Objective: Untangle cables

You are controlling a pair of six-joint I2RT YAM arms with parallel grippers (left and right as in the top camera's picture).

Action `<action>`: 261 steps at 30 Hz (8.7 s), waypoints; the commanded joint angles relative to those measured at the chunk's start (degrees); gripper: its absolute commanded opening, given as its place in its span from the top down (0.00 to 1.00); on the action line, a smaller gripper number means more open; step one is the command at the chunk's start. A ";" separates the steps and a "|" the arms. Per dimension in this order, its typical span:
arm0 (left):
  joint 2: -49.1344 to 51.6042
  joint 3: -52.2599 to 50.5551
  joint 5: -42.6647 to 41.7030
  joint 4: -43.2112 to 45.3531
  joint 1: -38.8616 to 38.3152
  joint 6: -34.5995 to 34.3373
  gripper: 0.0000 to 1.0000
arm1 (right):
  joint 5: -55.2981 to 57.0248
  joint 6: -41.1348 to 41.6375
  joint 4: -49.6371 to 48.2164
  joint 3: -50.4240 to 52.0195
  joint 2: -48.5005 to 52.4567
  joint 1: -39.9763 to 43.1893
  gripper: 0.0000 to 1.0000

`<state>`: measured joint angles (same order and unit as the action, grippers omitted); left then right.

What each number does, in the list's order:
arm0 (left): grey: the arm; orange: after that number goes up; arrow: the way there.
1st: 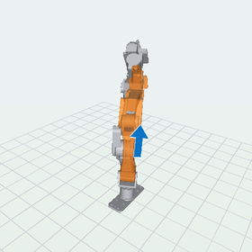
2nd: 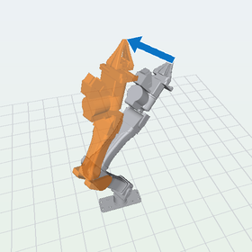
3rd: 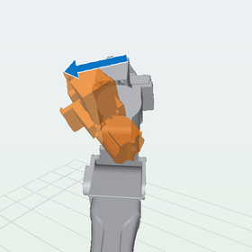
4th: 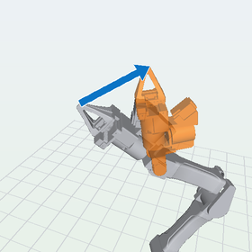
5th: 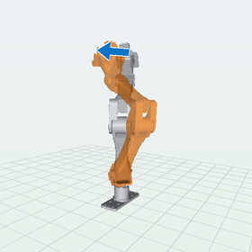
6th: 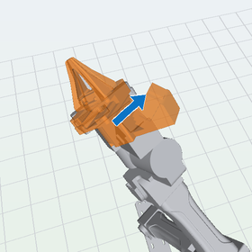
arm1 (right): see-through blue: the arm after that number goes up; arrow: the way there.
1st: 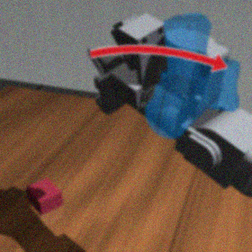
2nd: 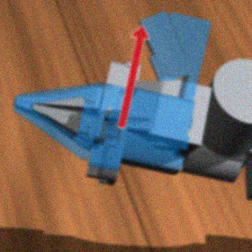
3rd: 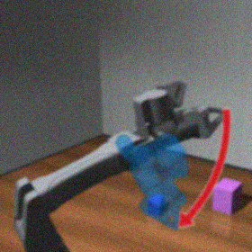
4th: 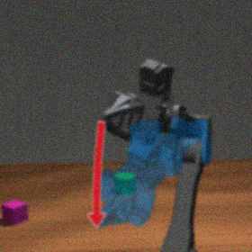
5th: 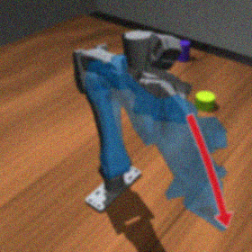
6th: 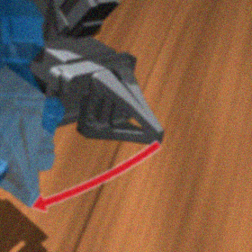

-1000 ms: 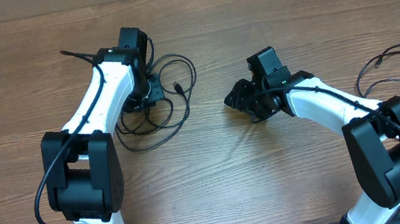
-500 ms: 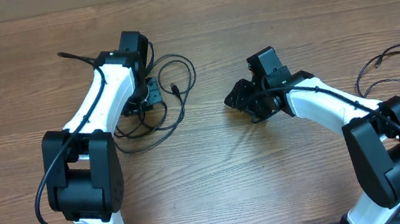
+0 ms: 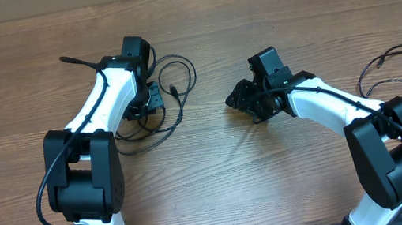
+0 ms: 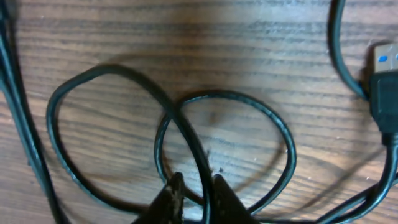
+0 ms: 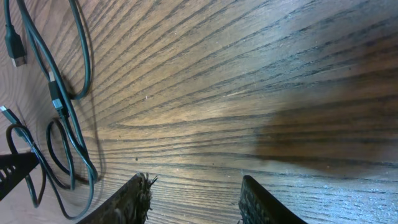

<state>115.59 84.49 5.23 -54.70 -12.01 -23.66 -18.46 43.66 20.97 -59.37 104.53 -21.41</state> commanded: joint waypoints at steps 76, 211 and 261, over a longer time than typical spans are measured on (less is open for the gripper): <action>-1.49 5.20 -5.05 5.99 -5.66 -0.83 0.34 | 7.48 1.55 -2.51 0.24 0.50 -0.02 0.57; -1.51 5.73 9.62 2.14 -4.44 4.59 0.00 | 13.31 6.51 -2.69 0.24 0.50 0.26 0.59; 15.21 18.25 -1.90 3.52 -12.48 2.67 0.67 | 13.49 6.49 -2.69 0.24 0.50 0.26 0.54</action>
<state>129.67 102.67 2.61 -50.83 -24.51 -20.86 -5.56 49.91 18.61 -59.37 104.53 -21.37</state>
